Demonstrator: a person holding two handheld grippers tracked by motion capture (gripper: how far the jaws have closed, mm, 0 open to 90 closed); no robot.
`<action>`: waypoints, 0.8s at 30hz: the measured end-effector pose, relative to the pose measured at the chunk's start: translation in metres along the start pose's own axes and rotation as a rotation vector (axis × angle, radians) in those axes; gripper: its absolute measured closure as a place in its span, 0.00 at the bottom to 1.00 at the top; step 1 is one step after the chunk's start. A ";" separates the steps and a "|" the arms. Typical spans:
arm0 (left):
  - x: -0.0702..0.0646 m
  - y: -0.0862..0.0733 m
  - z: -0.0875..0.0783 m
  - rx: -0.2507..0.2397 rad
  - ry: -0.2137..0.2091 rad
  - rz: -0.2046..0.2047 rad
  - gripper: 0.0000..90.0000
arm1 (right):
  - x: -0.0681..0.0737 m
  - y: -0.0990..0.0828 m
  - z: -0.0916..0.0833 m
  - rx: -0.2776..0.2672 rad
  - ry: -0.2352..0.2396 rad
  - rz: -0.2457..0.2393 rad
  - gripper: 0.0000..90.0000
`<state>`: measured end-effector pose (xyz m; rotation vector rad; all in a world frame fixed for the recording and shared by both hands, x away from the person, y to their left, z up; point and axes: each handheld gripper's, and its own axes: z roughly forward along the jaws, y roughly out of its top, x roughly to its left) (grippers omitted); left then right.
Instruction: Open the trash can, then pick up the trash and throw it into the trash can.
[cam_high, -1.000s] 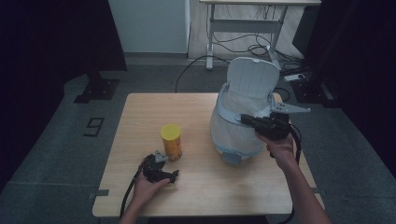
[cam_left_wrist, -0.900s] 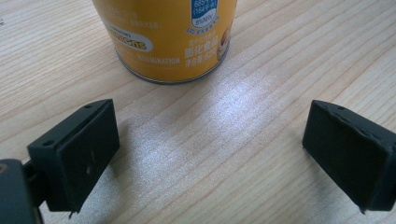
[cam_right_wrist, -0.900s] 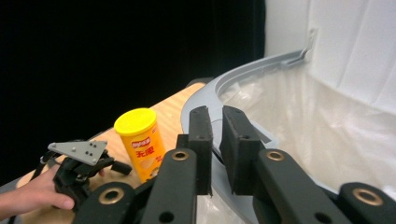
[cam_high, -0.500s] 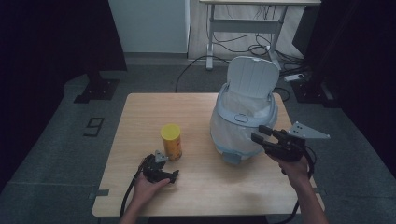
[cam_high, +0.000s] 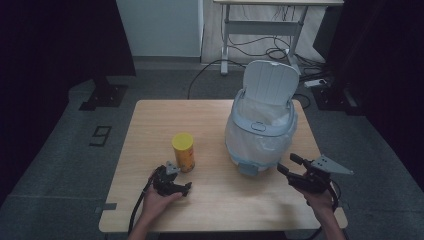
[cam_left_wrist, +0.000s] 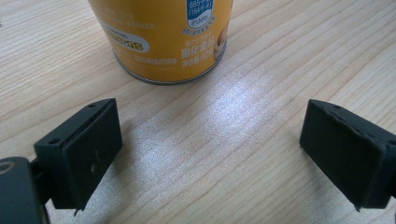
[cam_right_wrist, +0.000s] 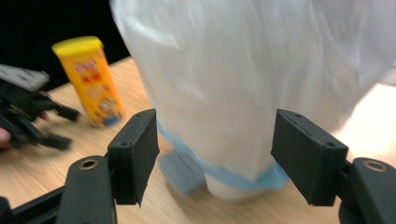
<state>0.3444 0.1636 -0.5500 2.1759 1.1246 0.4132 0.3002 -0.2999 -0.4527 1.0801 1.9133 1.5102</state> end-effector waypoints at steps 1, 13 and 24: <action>0.000 0.000 0.000 0.000 0.000 0.000 0.06 | -0.002 -0.006 0.001 0.012 -0.010 0.002 0.34; 0.000 0.000 0.000 0.000 0.002 -0.001 0.06 | -0.017 -0.063 0.025 0.170 -0.087 0.046 0.31; 0.001 -0.001 -0.009 -0.052 0.043 -0.037 0.14 | -0.025 -0.073 0.023 0.207 -0.123 0.052 0.33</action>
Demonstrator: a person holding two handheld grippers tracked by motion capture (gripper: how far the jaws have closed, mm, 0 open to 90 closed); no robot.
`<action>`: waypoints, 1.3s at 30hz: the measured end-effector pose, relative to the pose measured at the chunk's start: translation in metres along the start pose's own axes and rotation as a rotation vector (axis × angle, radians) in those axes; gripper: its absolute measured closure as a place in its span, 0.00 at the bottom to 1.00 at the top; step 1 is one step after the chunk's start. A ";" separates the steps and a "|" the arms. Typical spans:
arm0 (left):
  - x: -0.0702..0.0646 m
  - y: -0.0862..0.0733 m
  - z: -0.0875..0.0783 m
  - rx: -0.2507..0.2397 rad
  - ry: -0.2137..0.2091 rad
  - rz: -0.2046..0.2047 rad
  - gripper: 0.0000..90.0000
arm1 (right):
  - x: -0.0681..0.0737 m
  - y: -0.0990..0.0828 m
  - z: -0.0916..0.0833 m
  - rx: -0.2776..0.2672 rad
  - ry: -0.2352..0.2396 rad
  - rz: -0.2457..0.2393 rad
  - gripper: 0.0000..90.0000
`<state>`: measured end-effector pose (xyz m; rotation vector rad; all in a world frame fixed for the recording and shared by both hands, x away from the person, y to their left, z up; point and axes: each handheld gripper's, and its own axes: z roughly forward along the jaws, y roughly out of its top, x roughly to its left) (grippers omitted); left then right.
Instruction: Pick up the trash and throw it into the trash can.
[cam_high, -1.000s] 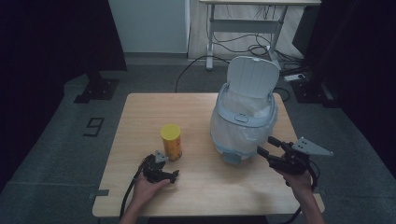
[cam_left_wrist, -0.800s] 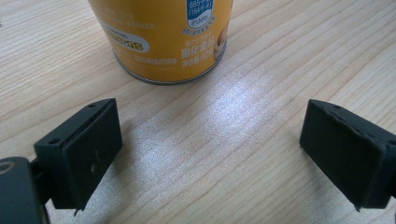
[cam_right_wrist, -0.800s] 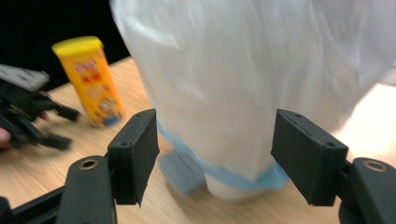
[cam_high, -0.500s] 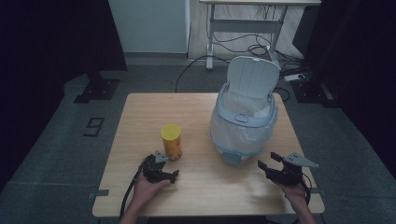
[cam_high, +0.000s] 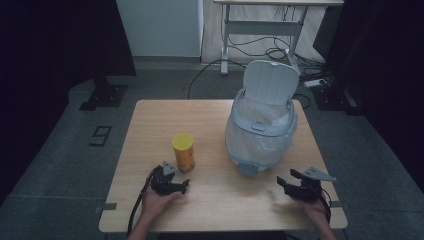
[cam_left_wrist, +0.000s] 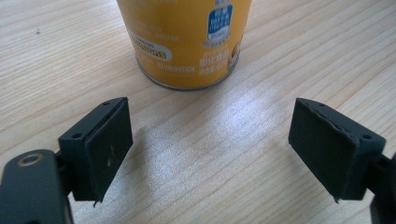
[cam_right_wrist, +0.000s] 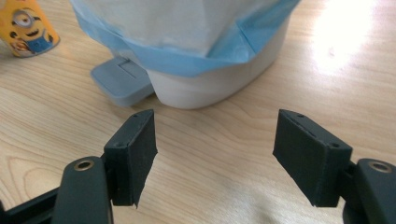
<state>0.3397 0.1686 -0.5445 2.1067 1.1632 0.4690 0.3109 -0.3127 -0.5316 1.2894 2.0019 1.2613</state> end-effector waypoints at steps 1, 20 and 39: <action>0.001 0.000 -0.001 -0.005 -0.009 -0.005 0.14 | 0.000 0.000 0.000 0.000 0.000 0.000 0.33; 0.010 0.009 -0.019 -0.079 -0.046 -0.040 0.16 | -0.002 -0.004 0.004 0.038 -0.033 -0.017 0.33; 0.026 0.034 -0.031 -0.156 -0.095 -0.081 0.12 | -0.001 -0.006 0.004 0.048 -0.041 -0.014 0.33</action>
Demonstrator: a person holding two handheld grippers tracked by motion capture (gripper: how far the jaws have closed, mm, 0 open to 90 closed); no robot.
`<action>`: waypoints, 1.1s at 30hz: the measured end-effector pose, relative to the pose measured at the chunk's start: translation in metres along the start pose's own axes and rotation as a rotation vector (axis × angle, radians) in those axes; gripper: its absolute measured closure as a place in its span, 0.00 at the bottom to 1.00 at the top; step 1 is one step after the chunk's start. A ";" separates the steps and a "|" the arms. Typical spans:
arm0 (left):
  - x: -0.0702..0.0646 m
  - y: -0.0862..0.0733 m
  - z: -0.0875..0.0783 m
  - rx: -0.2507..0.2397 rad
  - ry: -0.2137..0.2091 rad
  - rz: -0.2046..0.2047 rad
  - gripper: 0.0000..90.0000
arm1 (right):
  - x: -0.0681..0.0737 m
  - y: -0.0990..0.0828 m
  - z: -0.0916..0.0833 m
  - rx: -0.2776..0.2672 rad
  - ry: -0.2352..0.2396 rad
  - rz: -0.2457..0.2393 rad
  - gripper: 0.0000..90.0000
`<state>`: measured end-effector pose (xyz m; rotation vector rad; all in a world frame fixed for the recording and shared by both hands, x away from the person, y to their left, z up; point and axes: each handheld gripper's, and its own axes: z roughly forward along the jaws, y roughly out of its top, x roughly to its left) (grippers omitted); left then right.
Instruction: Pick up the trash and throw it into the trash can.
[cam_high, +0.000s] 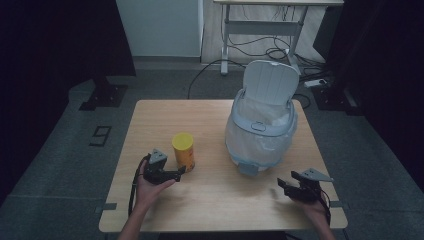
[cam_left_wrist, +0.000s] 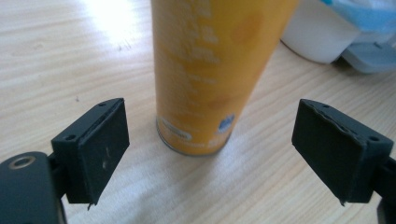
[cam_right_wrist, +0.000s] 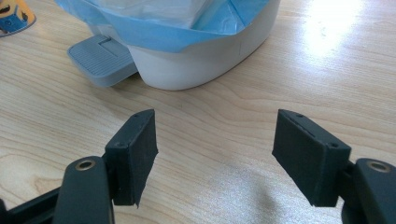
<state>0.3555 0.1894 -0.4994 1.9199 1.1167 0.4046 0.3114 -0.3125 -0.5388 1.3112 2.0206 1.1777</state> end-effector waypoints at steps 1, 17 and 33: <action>0.001 0.002 0.001 -0.005 -0.002 0.000 0.11 | 0.000 0.000 0.000 0.000 0.000 0.000 0.33; 0.002 0.013 0.034 -0.022 -0.038 -0.014 0.06 | -0.002 -0.001 -0.001 0.003 -0.002 0.004 0.33; 0.003 0.013 0.046 -0.044 0.000 0.000 0.26 | -0.006 -0.002 -0.002 0.004 -0.009 0.012 0.33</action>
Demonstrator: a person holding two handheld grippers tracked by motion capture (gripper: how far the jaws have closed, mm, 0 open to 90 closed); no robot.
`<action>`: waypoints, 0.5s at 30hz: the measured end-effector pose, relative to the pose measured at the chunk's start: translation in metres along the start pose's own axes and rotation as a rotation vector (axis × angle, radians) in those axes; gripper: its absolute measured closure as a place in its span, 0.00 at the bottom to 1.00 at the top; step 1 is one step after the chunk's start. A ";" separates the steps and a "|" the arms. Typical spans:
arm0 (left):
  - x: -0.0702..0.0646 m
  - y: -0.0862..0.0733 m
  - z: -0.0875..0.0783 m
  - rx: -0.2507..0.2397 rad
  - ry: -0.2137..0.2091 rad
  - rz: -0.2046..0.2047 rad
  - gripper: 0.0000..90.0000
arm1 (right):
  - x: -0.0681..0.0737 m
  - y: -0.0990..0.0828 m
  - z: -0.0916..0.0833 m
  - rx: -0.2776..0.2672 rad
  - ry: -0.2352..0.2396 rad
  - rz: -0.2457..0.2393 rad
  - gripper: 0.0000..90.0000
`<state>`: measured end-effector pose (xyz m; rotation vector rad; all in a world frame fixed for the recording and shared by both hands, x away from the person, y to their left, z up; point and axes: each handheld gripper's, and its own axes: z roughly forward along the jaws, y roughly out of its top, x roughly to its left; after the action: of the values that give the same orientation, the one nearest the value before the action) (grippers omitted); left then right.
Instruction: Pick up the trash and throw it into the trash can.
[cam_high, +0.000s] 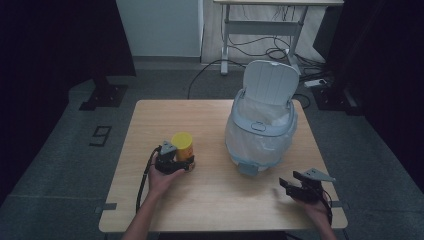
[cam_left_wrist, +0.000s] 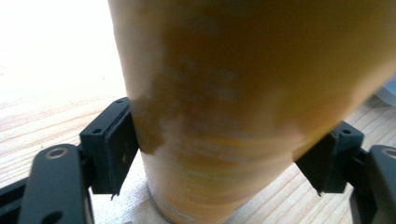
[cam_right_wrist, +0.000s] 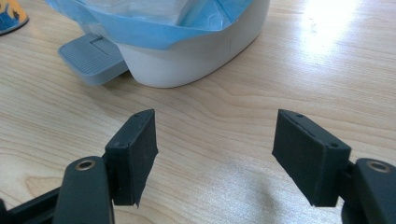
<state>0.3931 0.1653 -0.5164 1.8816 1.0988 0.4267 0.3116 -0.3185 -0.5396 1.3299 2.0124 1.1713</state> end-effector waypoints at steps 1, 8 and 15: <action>0.000 0.001 -0.003 -0.004 -0.002 0.005 0.26 | 0.000 0.000 0.000 0.000 0.000 0.000 0.33; -0.003 0.006 -0.024 -0.034 -0.010 0.033 0.26 | -0.002 0.000 -0.001 -0.003 -0.005 0.005 0.33; -0.009 0.021 -0.052 -0.088 -0.066 0.059 0.26 | 0.000 0.000 0.001 0.004 -0.005 -0.002 0.33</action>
<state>0.3648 0.1804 -0.4698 1.8414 0.9681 0.4361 0.3120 -0.3180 -0.5400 1.3315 2.0131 1.1621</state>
